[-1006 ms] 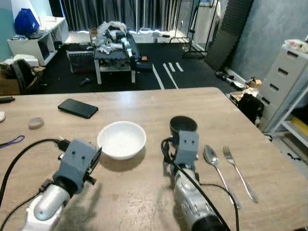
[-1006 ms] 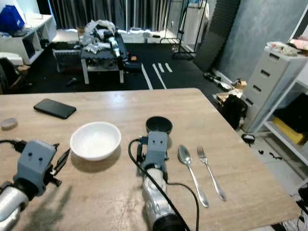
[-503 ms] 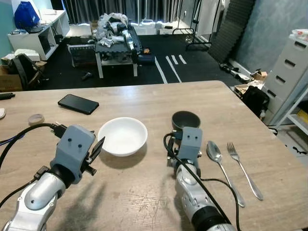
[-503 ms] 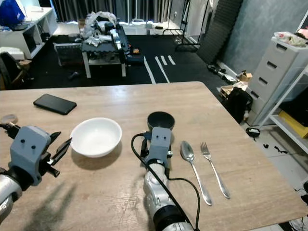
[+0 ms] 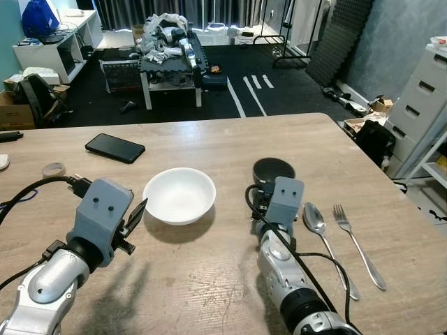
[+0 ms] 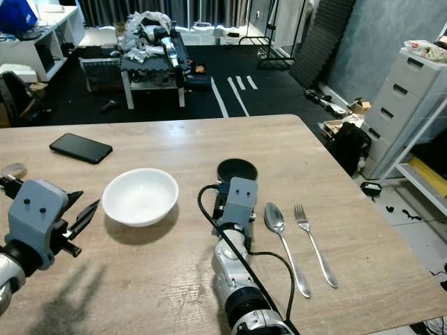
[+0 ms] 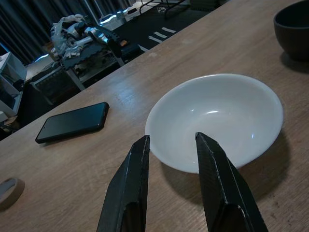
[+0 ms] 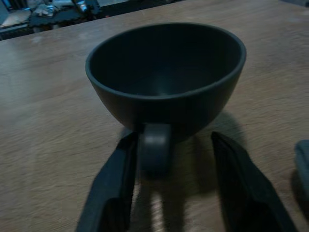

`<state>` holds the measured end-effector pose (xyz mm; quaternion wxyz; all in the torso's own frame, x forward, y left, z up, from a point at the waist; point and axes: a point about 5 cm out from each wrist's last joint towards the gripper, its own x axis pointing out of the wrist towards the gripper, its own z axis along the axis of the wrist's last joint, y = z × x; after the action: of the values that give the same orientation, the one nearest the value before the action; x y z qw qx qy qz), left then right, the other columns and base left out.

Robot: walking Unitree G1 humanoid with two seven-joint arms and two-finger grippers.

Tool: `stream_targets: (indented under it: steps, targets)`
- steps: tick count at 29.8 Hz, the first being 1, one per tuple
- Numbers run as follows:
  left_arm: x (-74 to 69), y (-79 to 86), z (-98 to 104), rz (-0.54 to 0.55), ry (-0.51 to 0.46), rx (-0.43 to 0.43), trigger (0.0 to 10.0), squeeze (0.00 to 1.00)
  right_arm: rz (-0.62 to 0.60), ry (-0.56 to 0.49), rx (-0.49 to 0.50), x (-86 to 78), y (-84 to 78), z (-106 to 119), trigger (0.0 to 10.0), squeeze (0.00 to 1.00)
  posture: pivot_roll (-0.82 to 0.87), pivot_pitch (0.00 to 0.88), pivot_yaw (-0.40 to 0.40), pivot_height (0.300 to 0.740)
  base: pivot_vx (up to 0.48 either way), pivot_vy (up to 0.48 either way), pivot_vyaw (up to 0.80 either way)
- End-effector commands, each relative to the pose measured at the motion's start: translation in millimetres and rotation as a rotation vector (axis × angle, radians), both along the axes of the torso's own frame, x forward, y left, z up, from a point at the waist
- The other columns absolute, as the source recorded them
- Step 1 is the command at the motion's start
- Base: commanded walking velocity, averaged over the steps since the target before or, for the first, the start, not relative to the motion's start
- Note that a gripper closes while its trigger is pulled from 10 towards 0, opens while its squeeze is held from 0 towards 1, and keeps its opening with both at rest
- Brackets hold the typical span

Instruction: Setting the table

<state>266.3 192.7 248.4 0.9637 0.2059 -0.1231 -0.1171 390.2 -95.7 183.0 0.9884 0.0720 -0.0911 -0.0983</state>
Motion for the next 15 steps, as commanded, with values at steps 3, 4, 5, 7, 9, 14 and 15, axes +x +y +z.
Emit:
stream_targets:
  steps: [3, 4, 5, 7, 9, 14, 15]
  targets:
    - [-2.6, -0.6, -1.1, 0.006, 0.009, 0.002, 10.0, 0.00, -0.010, 0.000, 0.010, 0.5, -0.3, -1.0, 0.0, 0.00, 0.34, 0.201, 0.090, 0.740, 0.000, 0.000, 0.00]
    - [-2.2, -0.8, -1.0, 0.007, 0.009, 0.002, 10.0, 0.00, -0.012, -0.005, 0.009, 0.7, -1.1, -0.4, 0.0, 0.00, 0.34, 0.198, 0.091, 0.740, 0.000, 0.000, 0.00]
    - [-1.9, -1.0, -0.9, 0.007, 0.009, 0.001, 10.0, 0.00, -0.013, -0.010, 0.009, 0.9, -1.6, 0.2, 0.0, 0.00, 0.34, 0.198, 0.091, 0.740, 0.000, 0.000, 0.00]
    - [-1.2, -1.6, -1.2, 0.006, 0.010, 0.000, 10.0, 0.00, -0.012, -0.019, 0.007, 1.0, -2.2, 1.0, 0.0, 0.00, 0.33, 0.193, 0.092, 0.740, 0.000, 0.000, 0.00]
    - [-0.5, -2.9, -2.2, 0.003, 0.011, 0.000, 10.0, 0.00, -0.002, -0.039, 0.005, 0.7, -2.3, 2.9, 0.0, 0.00, 0.33, 0.186, 0.092, 0.740, 0.000, 0.000, 0.00]
    - [2.4, -6.0, -5.1, -0.003, 0.014, -0.003, 10.0, 0.00, 0.019, -0.073, 0.004, -0.2, -4.2, 5.3, 0.0, 0.00, 0.31, 0.171, 0.091, 0.740, 0.000, 0.000, 0.00]
    - [3.8, -7.5, -7.0, -0.007, 0.017, -0.007, 10.0, 0.00, 0.021, -0.088, 0.002, -1.0, -7.5, 5.5, 0.0, 0.00, 0.30, 0.162, 0.088, 0.740, 0.000, 0.000, 0.00]
